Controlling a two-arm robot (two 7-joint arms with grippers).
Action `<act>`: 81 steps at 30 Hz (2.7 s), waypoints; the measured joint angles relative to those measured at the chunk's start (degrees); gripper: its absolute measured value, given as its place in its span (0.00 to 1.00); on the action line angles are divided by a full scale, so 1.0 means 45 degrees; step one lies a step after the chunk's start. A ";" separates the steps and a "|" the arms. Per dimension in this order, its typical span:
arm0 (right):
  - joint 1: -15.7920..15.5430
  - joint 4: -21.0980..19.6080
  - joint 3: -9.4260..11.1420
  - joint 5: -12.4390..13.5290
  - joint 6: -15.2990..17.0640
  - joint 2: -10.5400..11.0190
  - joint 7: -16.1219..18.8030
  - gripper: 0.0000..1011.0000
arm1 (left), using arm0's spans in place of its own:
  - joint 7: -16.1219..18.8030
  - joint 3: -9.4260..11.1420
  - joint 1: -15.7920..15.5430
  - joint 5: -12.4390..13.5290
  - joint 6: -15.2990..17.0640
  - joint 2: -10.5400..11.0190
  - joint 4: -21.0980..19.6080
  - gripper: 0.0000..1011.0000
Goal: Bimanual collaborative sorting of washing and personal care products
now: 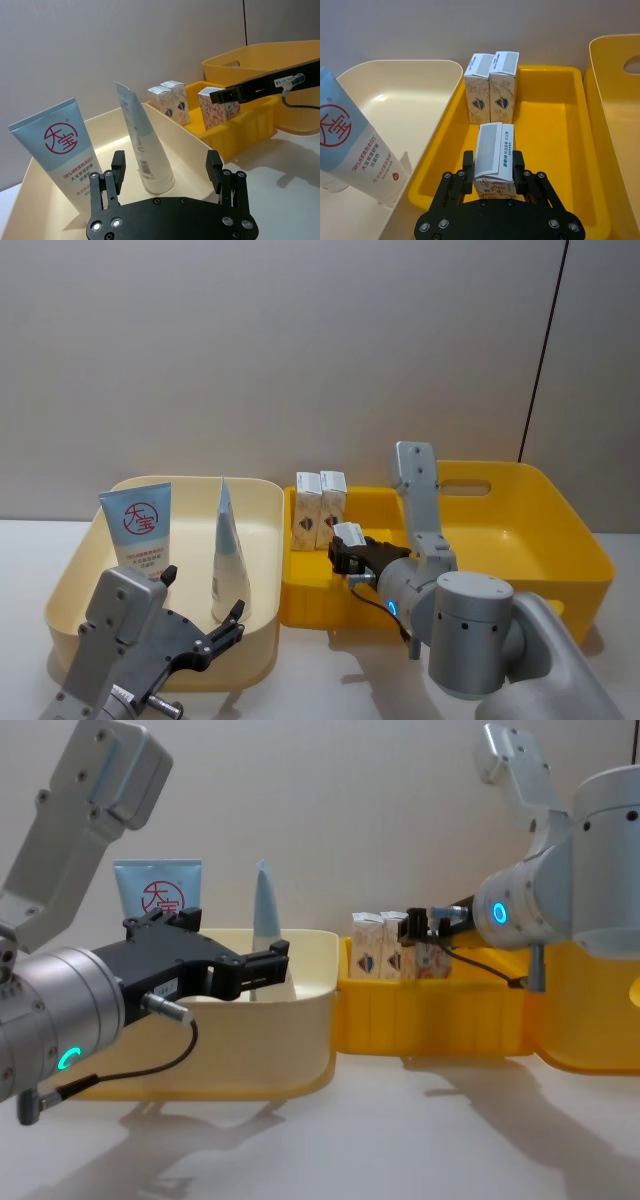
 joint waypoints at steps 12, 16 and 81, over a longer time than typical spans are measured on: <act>0.0042 -0.0377 -0.0106 -0.0189 -0.0884 0.0160 0.0410 0.44 | -0.0001 0.0000 0.0000 0.0000 0.0000 0.0000 -0.0001 0.99; 0.0128 -0.0579 -0.0122 -0.0238 -0.1227 0.0234 0.0600 0.44 | 0.0000 0.0001 0.0000 0.0000 0.0000 0.0000 -0.0001 0.99; -0.0507 -0.3489 0.1794 0.0104 0.0516 0.2433 0.2642 0.99 | 0.0000 0.0000 0.0000 0.0000 0.0000 0.0000 -0.0001 0.99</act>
